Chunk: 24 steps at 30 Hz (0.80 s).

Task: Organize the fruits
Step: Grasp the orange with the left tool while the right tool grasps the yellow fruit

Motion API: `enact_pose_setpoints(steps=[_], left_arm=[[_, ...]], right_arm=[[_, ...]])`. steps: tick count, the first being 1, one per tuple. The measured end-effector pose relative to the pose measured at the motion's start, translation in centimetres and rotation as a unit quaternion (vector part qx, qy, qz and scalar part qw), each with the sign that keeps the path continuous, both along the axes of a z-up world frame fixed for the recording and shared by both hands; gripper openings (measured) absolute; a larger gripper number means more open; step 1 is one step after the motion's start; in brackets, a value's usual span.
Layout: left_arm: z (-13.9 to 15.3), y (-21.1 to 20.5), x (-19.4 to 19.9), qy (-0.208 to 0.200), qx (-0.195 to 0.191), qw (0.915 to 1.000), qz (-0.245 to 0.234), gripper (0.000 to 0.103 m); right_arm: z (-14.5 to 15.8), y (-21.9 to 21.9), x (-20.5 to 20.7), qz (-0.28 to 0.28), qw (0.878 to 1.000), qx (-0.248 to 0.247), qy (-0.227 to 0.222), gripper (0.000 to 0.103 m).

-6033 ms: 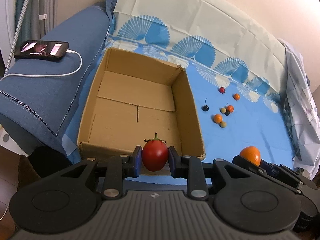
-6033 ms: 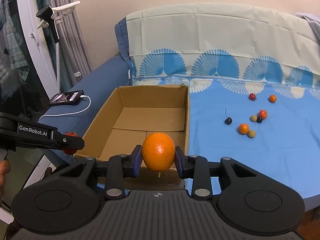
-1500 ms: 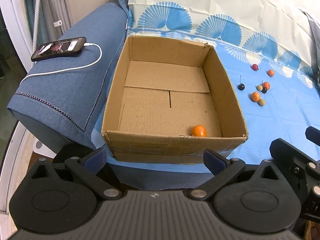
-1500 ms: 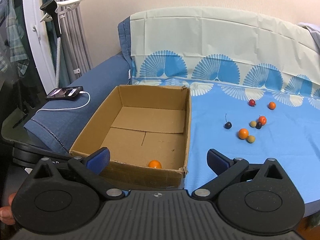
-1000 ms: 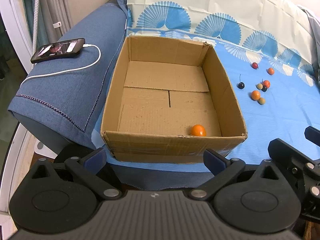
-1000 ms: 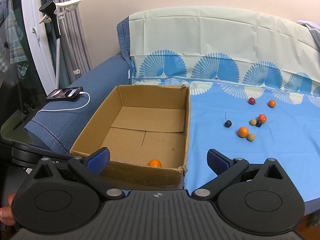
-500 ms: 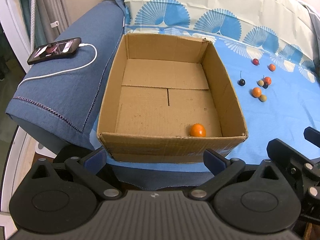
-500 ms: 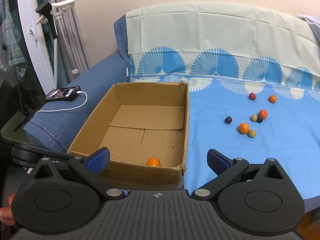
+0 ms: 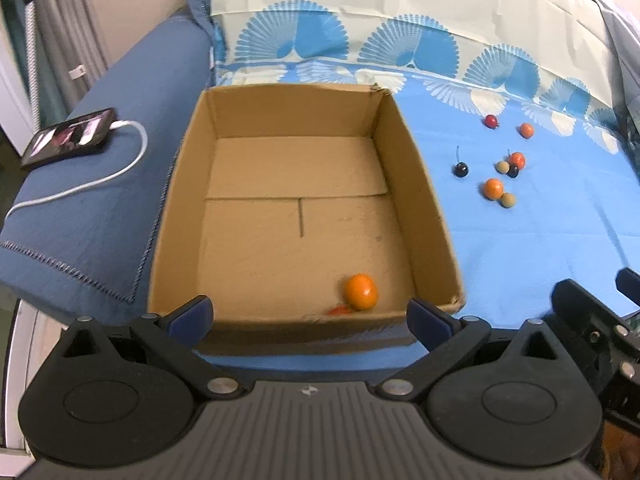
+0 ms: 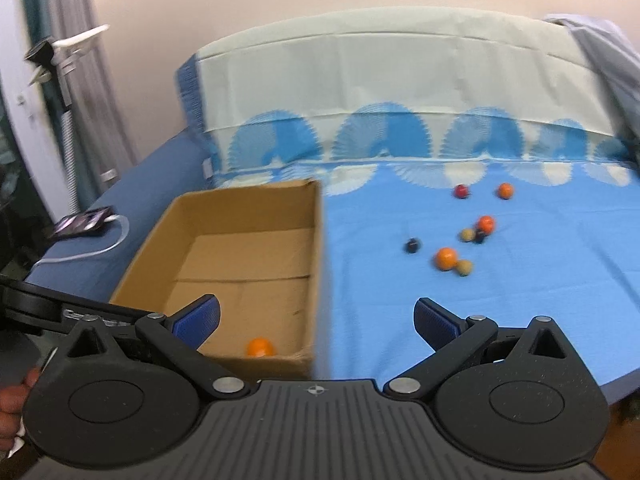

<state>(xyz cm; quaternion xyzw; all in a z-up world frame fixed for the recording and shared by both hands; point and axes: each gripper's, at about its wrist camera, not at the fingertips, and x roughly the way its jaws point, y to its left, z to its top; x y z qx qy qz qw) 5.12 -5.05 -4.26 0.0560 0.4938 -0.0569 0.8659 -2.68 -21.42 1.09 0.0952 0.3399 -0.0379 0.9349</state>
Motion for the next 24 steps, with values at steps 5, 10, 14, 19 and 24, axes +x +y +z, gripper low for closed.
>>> enact_pose_setpoints(steps=[5,10,14,19,24], left_arm=[[0.0,-3.8,2.3,0.001,0.002,0.9997,-0.024,0.103],[-0.4,-9.3,5.3,-0.001,0.004,0.9985,-0.054,0.103],[-1.6,-14.0,8.1,0.005,0.014,0.9974,-0.071,0.103],[-4.4,-19.2,12.6,0.035,0.012,0.9963,-0.078,0.103],[-7.8,-22.4,17.3,0.076,0.009,0.9953,-0.058,0.103]], right_arm=[[-1.4,-4.9,0.4,-0.065,0.998,-0.013,0.002,0.102],[-4.4,-10.1,1.7,-0.122,0.992,-0.028,0.008,0.102],[-8.2,-13.9,4.5,-0.143,0.988,-0.048,0.024,0.102],[-14.6,-18.1,11.1,-0.154,0.983,-0.044,0.088,0.102],[-19.5,-19.2,16.5,-0.142,0.984,-0.051,0.093,0.101]])
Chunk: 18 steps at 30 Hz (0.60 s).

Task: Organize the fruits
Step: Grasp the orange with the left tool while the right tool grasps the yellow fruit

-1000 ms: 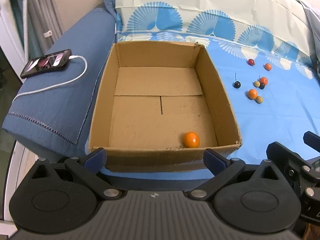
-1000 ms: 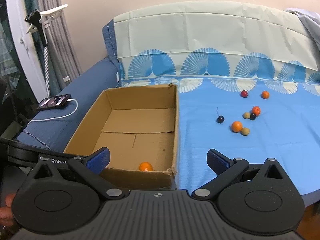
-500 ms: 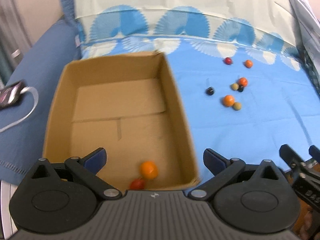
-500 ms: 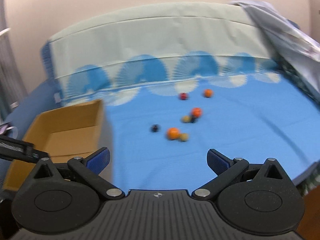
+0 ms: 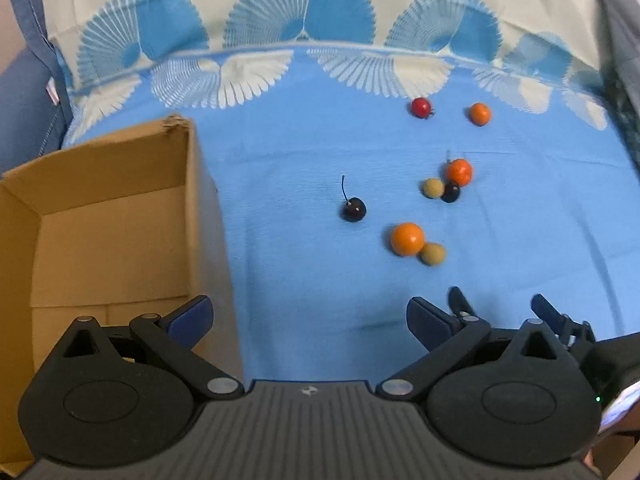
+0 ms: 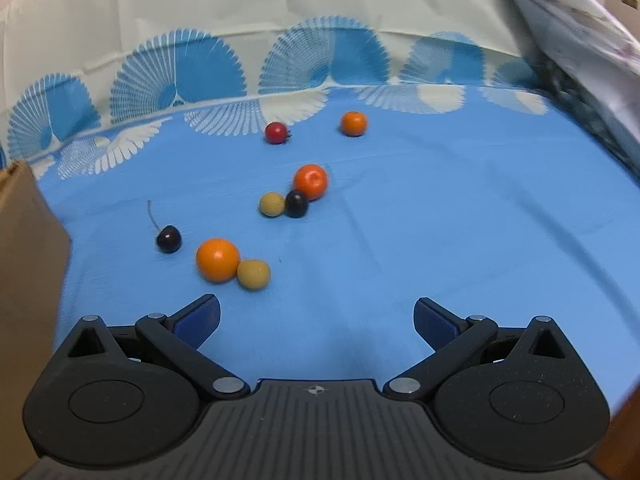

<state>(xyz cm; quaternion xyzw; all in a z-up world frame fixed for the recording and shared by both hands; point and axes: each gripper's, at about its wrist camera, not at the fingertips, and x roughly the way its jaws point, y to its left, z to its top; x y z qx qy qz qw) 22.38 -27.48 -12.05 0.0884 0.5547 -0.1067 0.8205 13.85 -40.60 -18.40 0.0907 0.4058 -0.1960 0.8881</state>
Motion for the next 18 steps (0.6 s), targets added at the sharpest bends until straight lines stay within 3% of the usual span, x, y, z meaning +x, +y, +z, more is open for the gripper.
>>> enact_pose_setpoints(steps=[4,6,8,10,12,15,18], left_arm=[[-1.7,-1.1,2.5,0.012,0.011,0.9998,0.012,0.103],[-2.5,-1.5,3.5,0.013,0.018,0.9997,0.012,0.103],[-3.1,-1.8,4.1,0.014,0.023,0.9995,0.013,0.103],[-3.9,-2.3,4.9,0.019,0.026,0.9993,0.017,0.103],[-4.8,-2.8,5.6,0.025,0.022,0.9992,0.022,0.103],[-6.2,-4.0,6.7,0.04,-0.001,0.9989,0.026,0.103],[-8.0,-5.2,7.5,0.07,-0.035,0.9962,0.039,0.103]], right_arm=[[-2.8,-0.4,3.0,0.039,0.999,0.008,0.003,0.085],[-3.8,-0.3,3.9,0.054,0.999,0.007,0.006,0.069],[-4.6,-0.2,4.5,0.065,0.998,0.002,0.007,0.067],[-4.7,-0.1,4.5,0.075,0.997,-0.011,-0.003,0.054],[-4.7,-0.4,4.5,0.08,0.997,-0.006,-0.014,0.029],[-4.5,-1.4,4.0,0.052,0.998,-0.004,-0.019,0.028],[-4.3,-3.7,3.4,-0.026,0.999,-0.008,-0.024,0.028]])
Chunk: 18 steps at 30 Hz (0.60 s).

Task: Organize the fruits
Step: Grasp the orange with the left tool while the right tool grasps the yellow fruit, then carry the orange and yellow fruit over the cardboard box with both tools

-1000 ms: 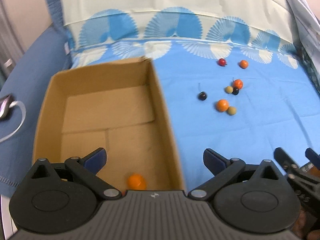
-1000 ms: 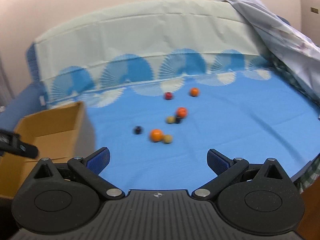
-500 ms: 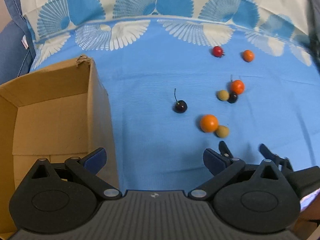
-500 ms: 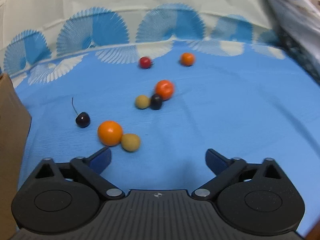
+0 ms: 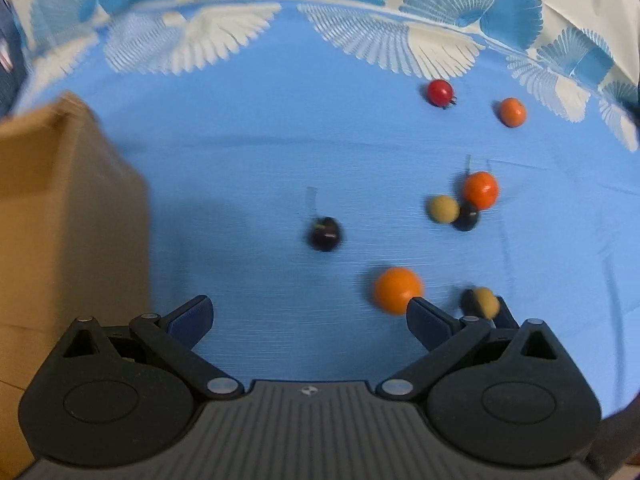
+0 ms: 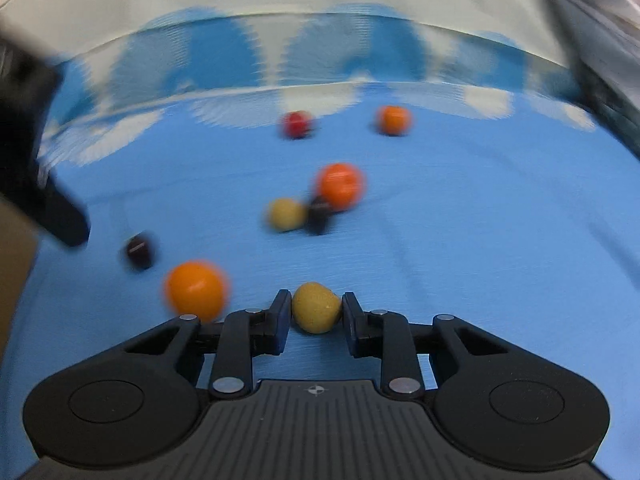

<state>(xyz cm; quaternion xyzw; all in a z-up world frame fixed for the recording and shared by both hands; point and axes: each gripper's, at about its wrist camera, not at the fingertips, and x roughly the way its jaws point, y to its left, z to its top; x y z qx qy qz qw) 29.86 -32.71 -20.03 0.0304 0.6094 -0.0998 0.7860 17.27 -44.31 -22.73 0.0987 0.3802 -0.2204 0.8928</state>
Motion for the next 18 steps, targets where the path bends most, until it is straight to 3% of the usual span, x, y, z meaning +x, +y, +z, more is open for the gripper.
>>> enact_pose_setpoints(steps=[5,8,11,12,13,14,15,18], left_arm=[[-3.3,-1.7,0.7,0.058,-0.062,0.996,0.028,0.103],[-5.0,-2.7,1.2,0.082,-0.077,0.9926,0.046,0.103],[-5.7,-3.7,1.6,0.077,-0.077,0.993,0.046,0.101],[-5.9,-3.9,1.7,0.076,-0.075,0.9932,0.044,0.088],[-6.0,-4.1,1.7,0.078,-0.07,0.9936,0.042,0.068],[-5.9,-4.3,1.6,0.072,-0.047,0.9955,0.039,0.06],[-5.6,-4.7,1.4,0.065,-0.028,0.9971,0.027,0.044],[-4.7,-4.5,0.8,0.058,-0.032,0.9977,0.014,0.043]], right_arm=[[-0.3,-4.2,-1.5,-0.136,0.991,-0.001,-0.002,0.028],[-0.4,-4.9,-1.9,-0.156,0.988,0.006,-0.008,0.028],[-0.7,-4.4,-1.7,-0.151,0.989,-0.007,-0.003,0.028],[-0.7,-4.3,-1.7,-0.151,0.989,-0.007,-0.003,0.028],[-0.8,-4.3,-1.7,-0.151,0.988,-0.006,-0.004,0.028],[-0.8,-4.3,-1.8,-0.152,0.988,-0.005,-0.005,0.028],[-0.7,-4.7,-1.9,-0.153,0.988,-0.003,-0.007,0.028],[-0.7,-4.6,-1.9,-0.155,0.988,-0.005,-0.009,0.028]])
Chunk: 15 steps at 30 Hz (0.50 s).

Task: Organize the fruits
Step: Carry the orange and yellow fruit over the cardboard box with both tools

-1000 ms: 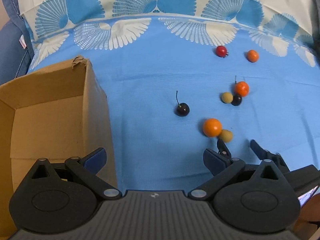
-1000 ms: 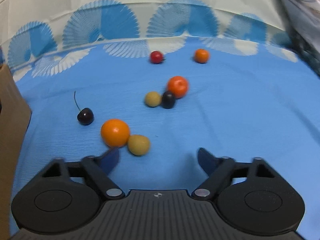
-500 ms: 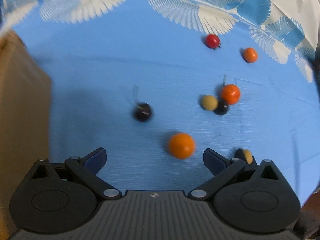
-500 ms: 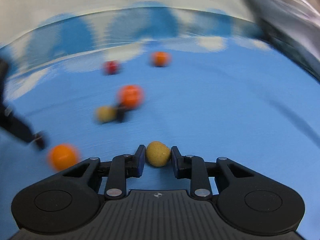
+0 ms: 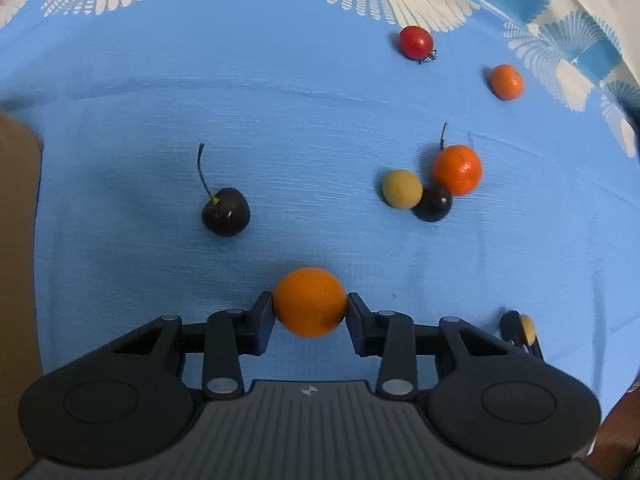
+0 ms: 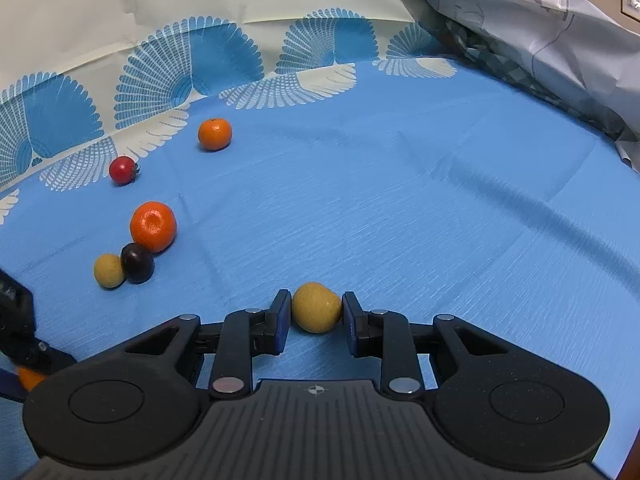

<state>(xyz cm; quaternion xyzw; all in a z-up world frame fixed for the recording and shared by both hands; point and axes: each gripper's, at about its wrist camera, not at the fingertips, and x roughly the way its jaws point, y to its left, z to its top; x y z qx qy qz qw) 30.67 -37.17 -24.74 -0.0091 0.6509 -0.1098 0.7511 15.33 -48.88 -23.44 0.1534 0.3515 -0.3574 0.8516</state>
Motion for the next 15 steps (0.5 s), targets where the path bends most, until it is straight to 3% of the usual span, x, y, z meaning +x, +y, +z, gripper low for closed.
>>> enact_pose_setpoints(steps=[4,9,15], left_arm=[[1.3,1.0,-0.9,-0.003,-0.003,0.9999,-0.01,0.043],[5.2,3.4,-4.1,-0.04,-0.004,0.9985,-0.038,0.043],[11.2,7.4,-9.4,-0.1,0.006,0.9918,-0.079,0.043]], right_arm=[[0.3,-0.3,-0.3,-0.006,1.0,0.008,-0.018,0.028],[1.5,0.6,-0.8,0.013,0.998,0.003,-0.061,0.028],[5.9,3.0,-3.9,0.026,0.996,-0.002,-0.084,0.028]])
